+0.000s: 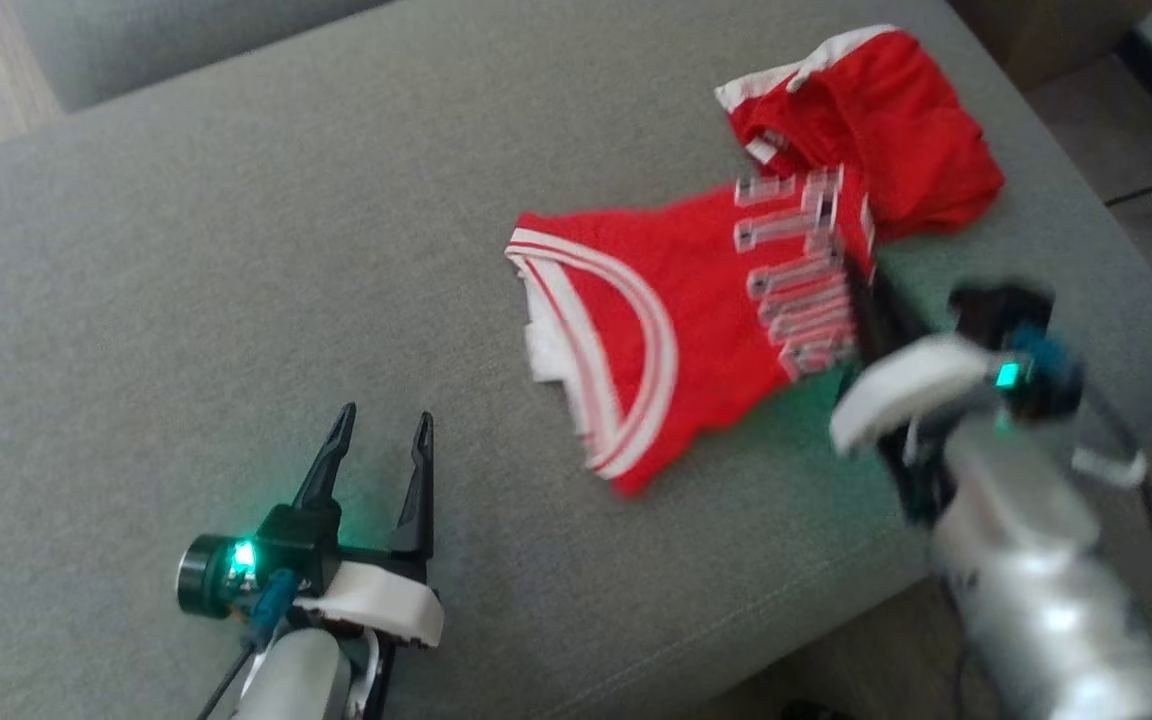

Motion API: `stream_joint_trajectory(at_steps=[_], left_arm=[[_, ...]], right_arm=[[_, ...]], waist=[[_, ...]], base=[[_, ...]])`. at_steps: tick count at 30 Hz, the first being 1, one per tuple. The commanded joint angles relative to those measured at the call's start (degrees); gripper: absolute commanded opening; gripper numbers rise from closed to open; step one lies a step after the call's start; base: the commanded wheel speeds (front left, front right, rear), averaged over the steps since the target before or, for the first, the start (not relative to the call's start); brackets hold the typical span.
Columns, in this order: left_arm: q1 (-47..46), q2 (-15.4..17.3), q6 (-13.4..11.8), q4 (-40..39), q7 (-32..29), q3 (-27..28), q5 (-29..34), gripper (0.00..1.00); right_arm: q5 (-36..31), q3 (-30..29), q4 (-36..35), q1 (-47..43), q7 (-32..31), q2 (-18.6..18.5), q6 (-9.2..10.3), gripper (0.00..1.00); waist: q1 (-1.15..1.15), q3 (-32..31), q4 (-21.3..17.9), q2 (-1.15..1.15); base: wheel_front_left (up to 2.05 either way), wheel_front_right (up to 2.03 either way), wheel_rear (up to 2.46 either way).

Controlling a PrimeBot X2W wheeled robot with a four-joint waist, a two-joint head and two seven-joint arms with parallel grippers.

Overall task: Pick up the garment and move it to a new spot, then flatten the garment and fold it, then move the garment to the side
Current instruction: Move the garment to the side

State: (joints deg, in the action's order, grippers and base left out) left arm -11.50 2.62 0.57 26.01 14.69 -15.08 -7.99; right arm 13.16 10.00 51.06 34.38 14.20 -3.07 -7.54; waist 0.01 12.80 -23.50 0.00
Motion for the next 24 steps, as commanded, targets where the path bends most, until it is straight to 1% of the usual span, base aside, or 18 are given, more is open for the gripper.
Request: stream_joint_trajectory(at_steps=[1,3,5,9,13,14,15,16,18,21,22,24], left_arm=[[-1.55,0.26,0.15,-0.94,0.3,1.23,0.35,1.0],[-1.81,0.26,0.32,-0.64,0.3,1.14,0.53,1.0],[-2.01,0.26,0.44,-0.44,0.3,1.0,0.7,1.0],[-2.42,0.26,0.56,-0.3,0.3,1.15,1.2,1.0],[-2.58,0.26,0.44,-0.39,0.3,1.86,1.25,1.0],[-2.57,0.26,0.37,-0.51,0.3,1.95,1.24,1.0],[-2.55,0.26,0.35,-0.61,0.3,2.04,1.24,1.0],[-2.53,0.26,0.35,-0.61,0.3,2.22,1.24,1.0],[-2.38,0.26,0.0,-0.74,0.3,2.68,1.09,1.0],[-1.77,0.26,-0.69,-1.11,0.3,3.6,0.8,1.0],[-1.77,0.26,-0.69,-1.11,0.3,3.6,0.8,1.0],[-1.2,0.26,-1.3,-1.43,0.3,4.52,0.69,1.0]], right_arm=[[-1.21,-0.36,-1.47,4.63,0.79,0.19,0.05,0.0],[-4.39,-4.02,0.29,7.93,0.79,-0.06,0.05,0.0],[-8.03,-8.5,2.32,11.09,0.79,-1.35,0.05,0.0],[-16.62,-19.07,5.35,16.17,0.79,-6.64,0.05,0.0],[-26.13,-30.82,5.17,18.2,-0.36,-10.89,0.05,0.0],[-28.69,-33.54,4.47,18.28,-0.77,-11.3,0.05,0.27],[-30.75,-36.21,3.55,18.32,-0.73,-11.05,0.05,0.97],[-32.58,-38.35,2.7,18.3,-0.61,-10.38,0.05,1.0],[-35.29,-40.2,1.38,18.25,-0.02,-8.4,0.05,1.0],[-36.5,-39.46,0.48,17.42,0.62,-4.35,0.05,1.0],[-36.5,-39.46,0.48,17.42,0.62,-4.35,0.05,1.0],[-35.34,-37.13,-1.24,16.3,0.74,-2.11,0.05,1.0]], waist=[[-0.01,0.84,1.22,0.0],[-0.01,1.33,2.54,0.0],[-0.01,1.86,4.01,0.0],[-0.01,2.84,7.07,0.0],[-0.01,3.21,9.44,0.0],[-0.01,3.23,9.81,0.0],[-0.01,3.24,10.12,0.0],[-0.01,3.17,10.34,0.0],[-0.01,2.89,10.67,0.0],[-0.01,2.05,11.16,0.0],[-0.01,2.05,11.16,0.0],[-0.01,1.45,11.68,0.0]], base=[[0.0,0.0,0.0],[0.0,0.0,0.0],[0.0,0.0,0.0],[0.0,0.0,0.0],[0.0,0.0,0.0],[0.0,0.0,0.0],[0.0,0.0,0.0],[0.0,0.0,0.0],[0.0,0.0,0.0],[0.0,0.0,0.0],[0.0,0.0,0.0],[0.0,0.0,0.0]])
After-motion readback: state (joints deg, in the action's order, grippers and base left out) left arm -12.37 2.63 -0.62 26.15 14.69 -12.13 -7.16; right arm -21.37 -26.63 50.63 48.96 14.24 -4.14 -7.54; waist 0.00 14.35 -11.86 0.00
